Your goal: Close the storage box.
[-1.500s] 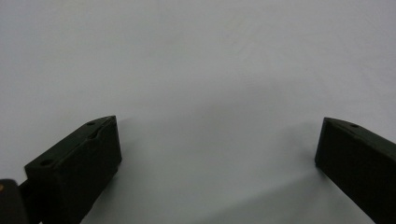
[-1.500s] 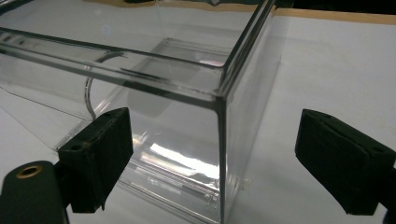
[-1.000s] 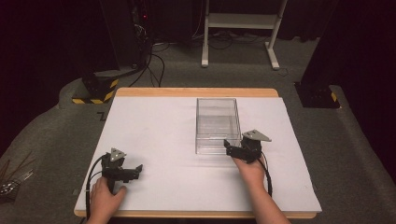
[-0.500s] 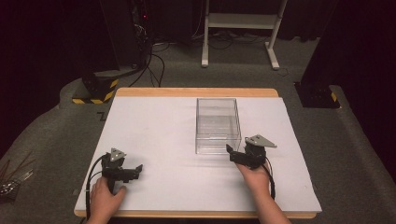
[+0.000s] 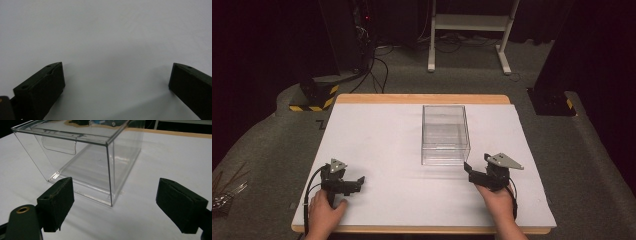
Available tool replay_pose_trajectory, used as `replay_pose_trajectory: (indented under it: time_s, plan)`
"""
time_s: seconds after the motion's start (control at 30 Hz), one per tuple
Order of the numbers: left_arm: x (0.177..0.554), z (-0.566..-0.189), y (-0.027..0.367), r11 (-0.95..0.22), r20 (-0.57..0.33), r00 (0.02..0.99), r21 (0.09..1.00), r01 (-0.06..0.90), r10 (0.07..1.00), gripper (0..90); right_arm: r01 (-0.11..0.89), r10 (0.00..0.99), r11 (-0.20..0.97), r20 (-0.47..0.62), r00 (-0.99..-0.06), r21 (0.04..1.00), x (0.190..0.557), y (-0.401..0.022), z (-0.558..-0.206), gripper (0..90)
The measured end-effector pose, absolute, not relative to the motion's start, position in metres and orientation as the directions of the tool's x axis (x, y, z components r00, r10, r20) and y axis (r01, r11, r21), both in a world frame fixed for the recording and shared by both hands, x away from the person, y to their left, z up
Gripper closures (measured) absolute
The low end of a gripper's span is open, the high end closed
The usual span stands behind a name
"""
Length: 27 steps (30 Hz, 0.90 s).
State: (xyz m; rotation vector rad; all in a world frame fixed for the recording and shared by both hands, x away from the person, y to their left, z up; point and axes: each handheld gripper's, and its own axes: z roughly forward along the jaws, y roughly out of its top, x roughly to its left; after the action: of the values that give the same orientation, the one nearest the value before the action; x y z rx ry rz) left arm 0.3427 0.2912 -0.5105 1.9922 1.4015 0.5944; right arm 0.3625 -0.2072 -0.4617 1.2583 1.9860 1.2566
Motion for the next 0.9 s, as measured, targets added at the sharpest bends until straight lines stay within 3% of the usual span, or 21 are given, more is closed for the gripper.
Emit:
replay_pose_trajectory:
  time_s: [0.43, 0.7, 0.9]
  plan:
    - [0.343, -0.511, 0.291, -0.242, 0.009, 0.335, 0.711, 0.661, 0.942, 0.5, 0.529, 0.915, 0.16, 0.077, -0.397, 0.833, 0.343, -0.252, -0.484, 15.9]
    - [0.343, -0.511, 0.291, -0.243, 0.01, 0.335, 0.71, 0.661, 0.942, 0.5, 0.635, 0.915, 0.289, -0.01, -0.404, 0.716, 0.35, -0.247, -0.503, 18.4]
    - [0.343, -0.511, 0.291, -0.242, 0.009, 0.335, 0.71, 0.661, 0.942, 0.5, 0.635, 0.915, 0.289, -0.013, -0.402, 0.716, 0.349, -0.247, -0.503, 19.1]
